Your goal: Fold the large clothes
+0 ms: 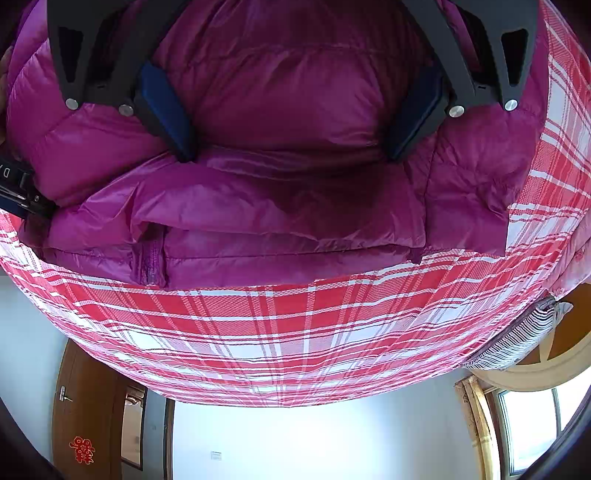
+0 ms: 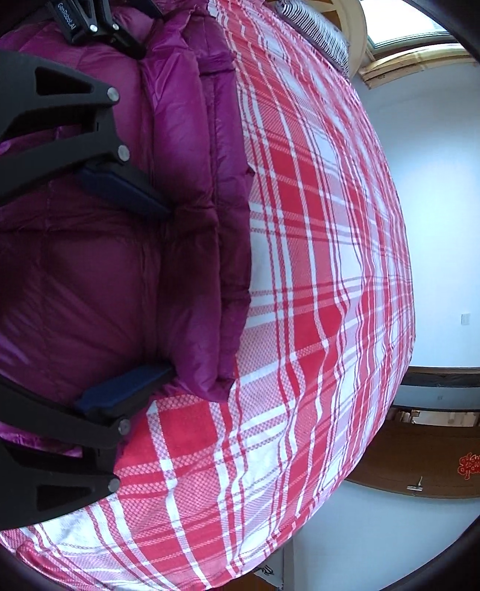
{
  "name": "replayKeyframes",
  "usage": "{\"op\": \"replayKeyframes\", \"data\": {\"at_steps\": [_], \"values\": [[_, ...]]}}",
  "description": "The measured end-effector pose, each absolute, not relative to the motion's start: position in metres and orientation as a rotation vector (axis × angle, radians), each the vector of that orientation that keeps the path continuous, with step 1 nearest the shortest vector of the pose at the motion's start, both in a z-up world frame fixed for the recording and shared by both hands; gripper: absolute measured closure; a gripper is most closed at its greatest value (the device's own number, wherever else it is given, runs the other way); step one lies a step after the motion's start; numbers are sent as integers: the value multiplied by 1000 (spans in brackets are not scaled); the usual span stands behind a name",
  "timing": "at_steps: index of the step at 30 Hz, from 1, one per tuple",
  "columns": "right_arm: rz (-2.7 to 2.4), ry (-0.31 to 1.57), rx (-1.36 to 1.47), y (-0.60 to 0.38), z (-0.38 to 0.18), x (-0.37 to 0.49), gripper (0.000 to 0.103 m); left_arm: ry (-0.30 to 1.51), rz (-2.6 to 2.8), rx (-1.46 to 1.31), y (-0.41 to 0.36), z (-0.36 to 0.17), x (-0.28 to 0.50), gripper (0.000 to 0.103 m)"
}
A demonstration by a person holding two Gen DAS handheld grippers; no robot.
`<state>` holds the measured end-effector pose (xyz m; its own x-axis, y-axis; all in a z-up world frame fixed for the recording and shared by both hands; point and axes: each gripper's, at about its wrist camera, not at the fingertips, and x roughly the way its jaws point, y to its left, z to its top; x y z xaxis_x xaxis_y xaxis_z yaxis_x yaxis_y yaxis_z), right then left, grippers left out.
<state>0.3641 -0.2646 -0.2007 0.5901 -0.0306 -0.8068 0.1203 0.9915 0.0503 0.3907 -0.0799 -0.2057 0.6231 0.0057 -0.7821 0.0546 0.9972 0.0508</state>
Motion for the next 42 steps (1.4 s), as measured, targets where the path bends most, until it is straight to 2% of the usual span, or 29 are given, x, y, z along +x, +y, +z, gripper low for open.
{"op": "replayKeyframes", "data": {"at_steps": [35, 38, 42], "values": [[-104, 936, 89, -264, -202, 365, 17, 912, -42, 69, -79, -204, 391, 1], [-100, 930, 96, -266, -203, 364, 16, 913, -93, 43, -69, -185, 376, 1], [-103, 930, 94, -265, -203, 364, 16, 748, -153, 12, -30, -130, 321, 1]]}}
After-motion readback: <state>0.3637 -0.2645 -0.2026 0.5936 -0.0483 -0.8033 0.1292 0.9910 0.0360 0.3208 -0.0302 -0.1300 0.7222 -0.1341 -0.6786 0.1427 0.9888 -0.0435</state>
